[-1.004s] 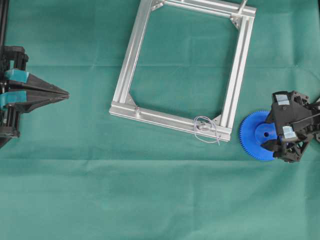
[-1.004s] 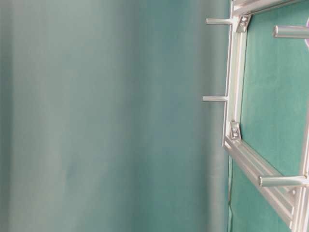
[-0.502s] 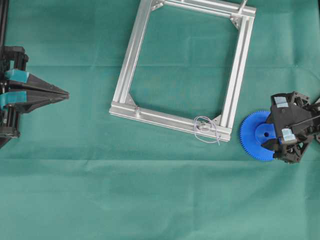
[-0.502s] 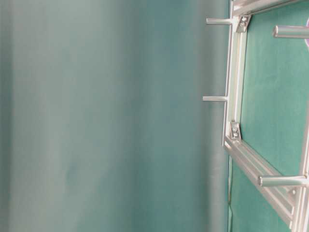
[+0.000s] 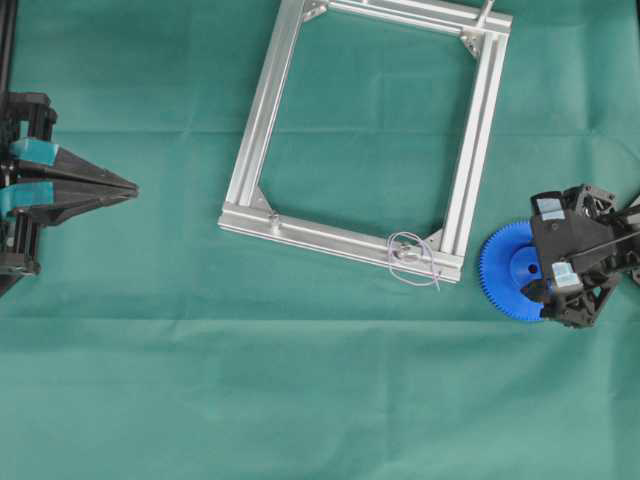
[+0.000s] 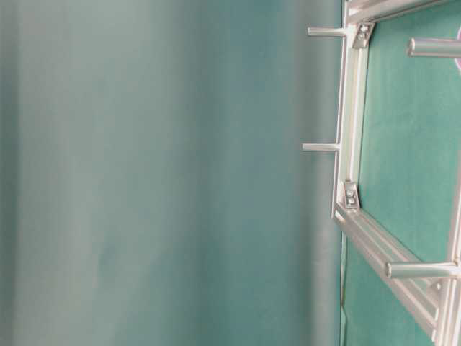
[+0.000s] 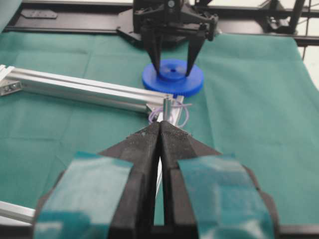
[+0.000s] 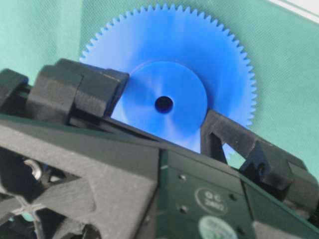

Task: Find the location of the shaft and insert the gear.
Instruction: 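Close the right gripper on the blue gear's hub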

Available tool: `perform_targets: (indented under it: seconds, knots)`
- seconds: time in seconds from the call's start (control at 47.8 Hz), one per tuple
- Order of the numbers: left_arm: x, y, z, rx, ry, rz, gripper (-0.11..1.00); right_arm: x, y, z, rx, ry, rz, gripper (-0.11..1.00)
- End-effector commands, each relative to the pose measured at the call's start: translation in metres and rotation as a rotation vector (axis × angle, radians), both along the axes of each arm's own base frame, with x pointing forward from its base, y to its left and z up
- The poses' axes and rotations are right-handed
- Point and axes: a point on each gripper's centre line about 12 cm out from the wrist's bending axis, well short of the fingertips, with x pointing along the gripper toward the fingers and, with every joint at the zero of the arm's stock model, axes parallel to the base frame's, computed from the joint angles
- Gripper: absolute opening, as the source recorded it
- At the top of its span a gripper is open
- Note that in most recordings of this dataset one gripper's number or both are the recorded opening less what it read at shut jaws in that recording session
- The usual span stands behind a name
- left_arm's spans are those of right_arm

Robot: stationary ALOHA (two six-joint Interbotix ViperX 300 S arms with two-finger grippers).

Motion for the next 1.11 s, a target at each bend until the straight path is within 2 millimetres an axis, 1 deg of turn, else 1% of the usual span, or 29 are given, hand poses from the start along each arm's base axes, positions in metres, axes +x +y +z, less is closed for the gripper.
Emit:
perform_targets:
  seconds: [0.0,0.397,0.711,0.878,1.087]
  knots:
    - [0.003,0.0,0.004,-0.003,-0.006,0.001,0.01,-0.003,0.002,-0.01,-0.001,0.043,-0.001,0.7]
    - [0.002,0.0,0.004,-0.003,-0.006,0.001,0.01,-0.006,0.001,-0.012,0.005,0.066,-0.052,0.7]
    - [0.002,0.0,0.004,-0.003,-0.005,0.0,0.01,-0.004,0.001,-0.01,0.008,0.057,-0.059,0.7]
    - [0.003,0.0,0.004,-0.003,-0.005,0.0,0.01,-0.001,0.002,0.0,0.009,0.063,-0.058,0.7]
    - [0.003,0.0,0.004,-0.003,-0.003,0.0,0.01,0.008,0.003,0.026,0.007,0.04,-0.047,0.7]
